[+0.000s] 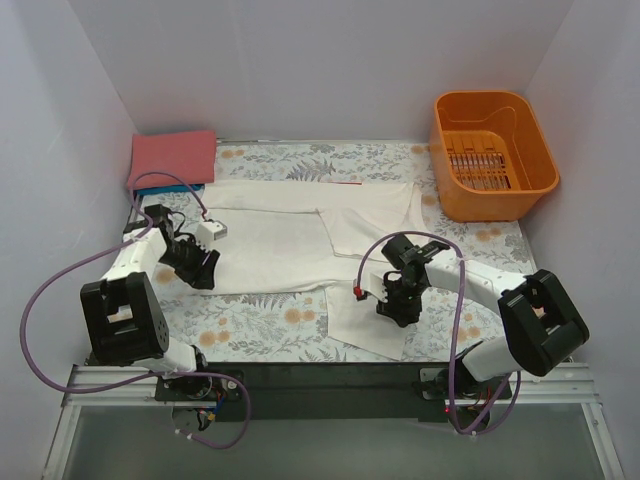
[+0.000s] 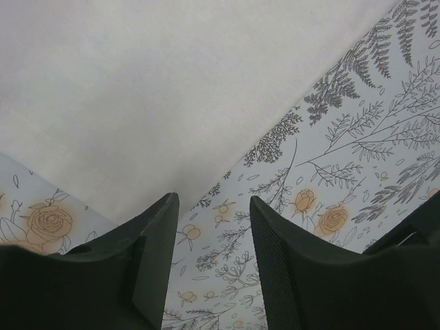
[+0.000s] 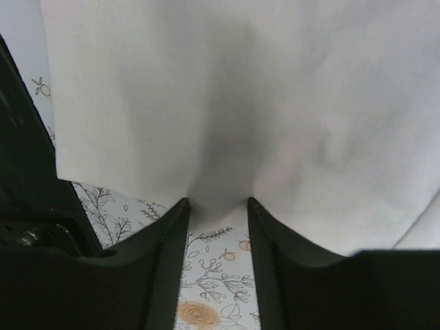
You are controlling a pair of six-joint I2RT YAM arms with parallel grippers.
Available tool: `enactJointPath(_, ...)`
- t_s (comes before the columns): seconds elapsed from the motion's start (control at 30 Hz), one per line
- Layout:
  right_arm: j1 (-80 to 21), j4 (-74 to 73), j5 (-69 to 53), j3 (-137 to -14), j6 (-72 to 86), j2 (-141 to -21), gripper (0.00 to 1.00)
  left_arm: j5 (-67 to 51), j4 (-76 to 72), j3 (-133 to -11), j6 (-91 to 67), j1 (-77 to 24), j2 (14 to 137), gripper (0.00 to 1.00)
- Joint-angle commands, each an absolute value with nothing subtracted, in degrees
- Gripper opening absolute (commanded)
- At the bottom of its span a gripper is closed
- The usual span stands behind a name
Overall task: Fold and stack the t-shirts
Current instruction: Fold the tshirt
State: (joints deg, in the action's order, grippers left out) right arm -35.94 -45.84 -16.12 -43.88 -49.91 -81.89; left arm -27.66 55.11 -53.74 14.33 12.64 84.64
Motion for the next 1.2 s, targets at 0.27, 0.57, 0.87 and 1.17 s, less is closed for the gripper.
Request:
enactJointPath(0.27, -36.2, -43.8, -13.9, -43.4, -47.9, -80.5, 0.01, -34.8, 61.3, -56.2, 48.0, 21.0, 85.0, 0.33)
enactJointPath(0.57, -36.2, -45.3, -15.2, -46.6, -46.8, -80.7, 0.01, -31.1, 62.3, -58.0, 59.6, 22.0, 90.5, 0.31)
enactJointPath(0.87, -35.8, -46.6, -14.9, -47.5, -46.8, -79.6, 0.01, -28.8, 59.4, -52.2, 60.9, 21.9, 90.2, 0.32)
enactJointPath(1.17, -35.1, -48.1, -14.9, -47.1, -48.2, -77.8, 0.01, -26.2, 55.0, -46.6, 62.1, 22.0, 88.8, 0.19)
